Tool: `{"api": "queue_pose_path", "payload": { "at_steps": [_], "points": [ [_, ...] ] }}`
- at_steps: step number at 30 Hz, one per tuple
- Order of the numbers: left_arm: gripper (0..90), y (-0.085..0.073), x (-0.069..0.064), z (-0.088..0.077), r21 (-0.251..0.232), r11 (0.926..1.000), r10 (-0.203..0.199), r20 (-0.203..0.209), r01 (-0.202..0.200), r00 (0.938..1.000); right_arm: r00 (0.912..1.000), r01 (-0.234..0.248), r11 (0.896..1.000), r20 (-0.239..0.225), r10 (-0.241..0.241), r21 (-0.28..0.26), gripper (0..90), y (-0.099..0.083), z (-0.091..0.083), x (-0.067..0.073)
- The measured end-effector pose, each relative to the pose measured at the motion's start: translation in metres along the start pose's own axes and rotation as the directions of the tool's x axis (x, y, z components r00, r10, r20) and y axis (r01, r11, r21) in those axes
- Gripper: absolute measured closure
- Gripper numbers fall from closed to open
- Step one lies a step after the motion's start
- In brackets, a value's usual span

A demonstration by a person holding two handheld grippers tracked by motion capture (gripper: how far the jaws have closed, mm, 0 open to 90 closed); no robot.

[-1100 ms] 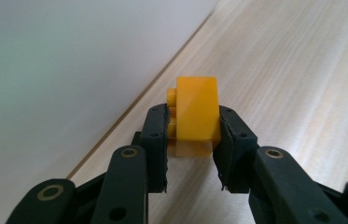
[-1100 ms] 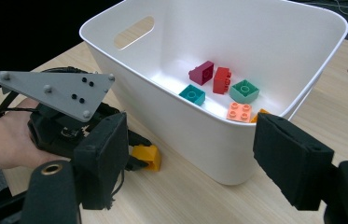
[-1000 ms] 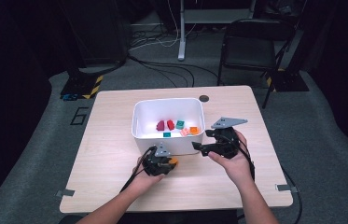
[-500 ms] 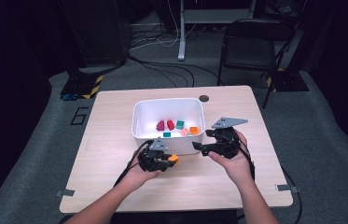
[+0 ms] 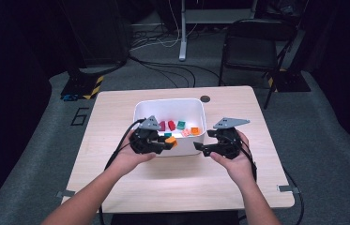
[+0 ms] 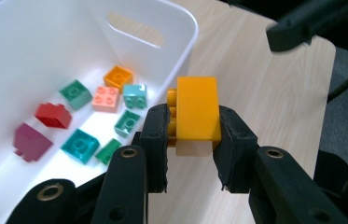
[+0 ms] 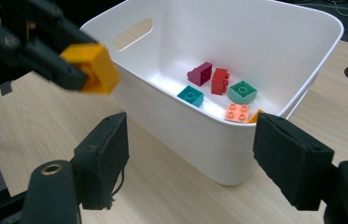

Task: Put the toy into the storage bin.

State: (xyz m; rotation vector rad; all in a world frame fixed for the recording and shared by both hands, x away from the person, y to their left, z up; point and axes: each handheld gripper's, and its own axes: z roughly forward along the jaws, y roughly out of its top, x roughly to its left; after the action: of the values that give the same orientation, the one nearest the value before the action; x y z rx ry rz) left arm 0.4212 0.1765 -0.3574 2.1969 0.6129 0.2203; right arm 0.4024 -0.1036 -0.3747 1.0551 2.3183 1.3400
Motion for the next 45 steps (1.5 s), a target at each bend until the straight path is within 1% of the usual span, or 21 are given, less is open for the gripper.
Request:
{"api": "queue_pose_path", "payload": {
  "at_steps": [4,6,8,9,12,14,15,17,18,20,27,29,30,32,35,37,45],
  "points": [
    [67.2,0.015,0.013,-0.008,-0.016,0.9998,-0.007,-0.013,0.006,0.9999,1.0,-0.001,1.0,0.0,0.001,-0.001,25.8,0.0,0.0,0.0],
    [67.2,0.021,0.02,-0.008,-0.015,0.9998,-0.014,-0.01,0.014,0.9998,1.0,-0.001,1.0,-0.001,0.001,-0.002,25.8,0.0,-0.001,0.0],
    [67.1,0.026,0.027,-0.007,-0.012,0.9996,-0.026,-0.017,0.025,0.9995,1.0,-0.001,1.0,-0.001,0.001,-0.003,25.8,0.0,-0.001,-0.001],
    [67.1,0.028,0.03,-0.007,-0.011,0.9996,-0.024,-0.017,0.024,0.9996,1.0,-0.001,1.0,-0.001,0.001,-0.003,25.8,0.0,-0.001,-0.001],
    [67.2,0.033,0.039,-0.003,-0.012,0.9991,-0.041,-0.03,0.04,0.9987,1.0,-0.002,1.0,-0.001,0.002,-0.004,25.8,0.0,-0.001,-0.001],
    [67.2,0.036,0.044,0.001,-0.01,0.9986,-0.051,-0.023,0.051,0.9984,1.0,-0.003,1.0,-0.001,0.003,-0.004,25.8,0.0,-0.001,-0.001],
    [67.1,0.037,0.047,0.003,-0.008,0.9988,-0.049,-0.02,0.049,0.9986,1.0,-0.002,1.0,-0.001,0.002,-0.005,25.8,0.0,-0.001,-0.001],
    [67.1,0.039,0.052,0.008,-0.008,0.998,-0.062,-0.018,0.062,0.9979,1.0,-0.003,1.0,-0.001,0.003,-0.003,25.8,0.0,-0.001,-0.001],
    [67.1,0.04,0.054,0.01,0.0,0.998,-0.063,-0.018,0.063,0.9978,1.0,-0.003,1.0,-0.001,0.003,-0.003,25.8,0.0,-0.001,-0.001],
    [67.1,0.043,0.058,0.015,0.007,0.9983,-0.057,-0.03,0.058,0.9979,1.0,-0.004,1.0,-0.001,0.004,-0.003,25.8,0.0,-0.001,-0.002],
    [67.1,0.054,0.068,0.032,0.011,0.9975,-0.069,-0.027,0.069,0.9973,1.0,-0.007,1.0,-0.001,0.007,-0.002,25.8,0.0,-0.001,-0.002],
    [67.1,0.058,0.071,0.038,0.014,0.9978,-0.064,-0.034,0.064,0.9974,1.0,-0.006,1.0,-0.001,0.006,-0.003,25.8,0.0,-0.002,-0.002],
    [67.1,0.059,0.073,0.04,0.012,0.9975,-0.07,-0.035,0.07,0.9969,1.0,-0.006,1.0,-0.001,0.006,-0.004,25.8,0.0,-0.002,-0.002],
    [67.1,0.061,0.075,0.044,0.014,0.9977,-0.066,-0.035,0.067,0.9972,1.0,-0.007,1.0,-0.001,0.007,-0.003,25.8,0.0,-0.002,-0.002],
    [67.1,0.063,0.079,0.051,0.021,0.9975,-0.067,-0.049,0.068,0.9966,1.0,-0.007,1.0,-0.002,0.007,-0.002,25.8,0.0,-0.001,-0.002],
    [67.1,0.063,0.083,0.056,0.023,0.9969,-0.074,-0.048,0.076,0.9961,1.0,-0.006,1.0,-0.002,0.006,-0.002,25.8,0.0,-0.001,-0.002],
    [67.1,0.059,0.098,0.07,0.034,0.9951,-0.09,-0.072,0.093,0.9933,1.0,-0.005,1.0,-0.004,0.005,0.001,25.8,-0.001,0.0,-0.002]
  ]
}}
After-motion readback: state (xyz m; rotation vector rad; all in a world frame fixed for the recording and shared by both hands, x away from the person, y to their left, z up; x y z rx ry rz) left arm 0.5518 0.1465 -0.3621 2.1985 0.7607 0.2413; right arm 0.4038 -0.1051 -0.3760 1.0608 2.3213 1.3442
